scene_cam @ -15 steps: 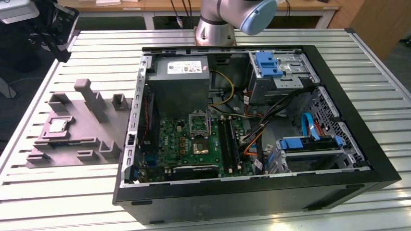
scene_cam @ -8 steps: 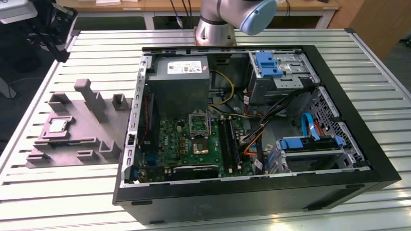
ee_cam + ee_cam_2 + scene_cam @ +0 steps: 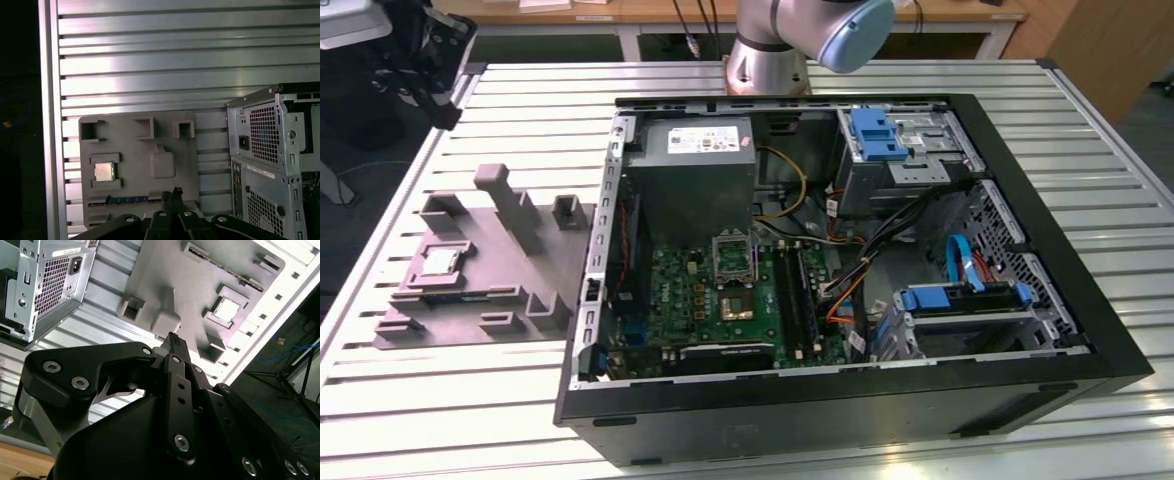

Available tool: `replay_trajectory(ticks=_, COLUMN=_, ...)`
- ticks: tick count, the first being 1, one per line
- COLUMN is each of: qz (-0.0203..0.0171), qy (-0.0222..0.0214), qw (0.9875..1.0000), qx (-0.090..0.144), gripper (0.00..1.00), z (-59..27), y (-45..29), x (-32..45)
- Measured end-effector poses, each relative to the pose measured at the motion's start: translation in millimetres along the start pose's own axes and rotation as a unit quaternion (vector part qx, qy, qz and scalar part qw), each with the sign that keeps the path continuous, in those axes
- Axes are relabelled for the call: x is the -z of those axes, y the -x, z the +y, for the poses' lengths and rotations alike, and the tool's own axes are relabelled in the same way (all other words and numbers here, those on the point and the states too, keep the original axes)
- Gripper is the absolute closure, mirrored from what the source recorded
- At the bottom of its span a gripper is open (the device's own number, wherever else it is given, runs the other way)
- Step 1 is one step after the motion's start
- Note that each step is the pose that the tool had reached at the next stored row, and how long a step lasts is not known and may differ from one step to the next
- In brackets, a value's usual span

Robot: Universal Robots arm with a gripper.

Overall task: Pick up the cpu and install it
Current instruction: 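Reach for the cpu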

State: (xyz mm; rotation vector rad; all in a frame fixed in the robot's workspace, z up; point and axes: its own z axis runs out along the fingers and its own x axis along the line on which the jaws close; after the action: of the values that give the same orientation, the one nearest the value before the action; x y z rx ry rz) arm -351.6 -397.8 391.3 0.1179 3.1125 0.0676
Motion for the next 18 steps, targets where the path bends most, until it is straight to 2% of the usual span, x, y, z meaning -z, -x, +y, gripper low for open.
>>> replay_trajectory(ticks=10, qz=0.0000, qy=0.0000, qw=1.0000, qx=0.000, gripper=0.89, z=-0.1, y=-0.7, x=0.0)
replay_trajectory(ticks=18, qz=0.0000, qy=0.0000, qw=1.0000, qx=0.000, gripper=0.89, z=-0.3, y=-4.0, x=0.1)
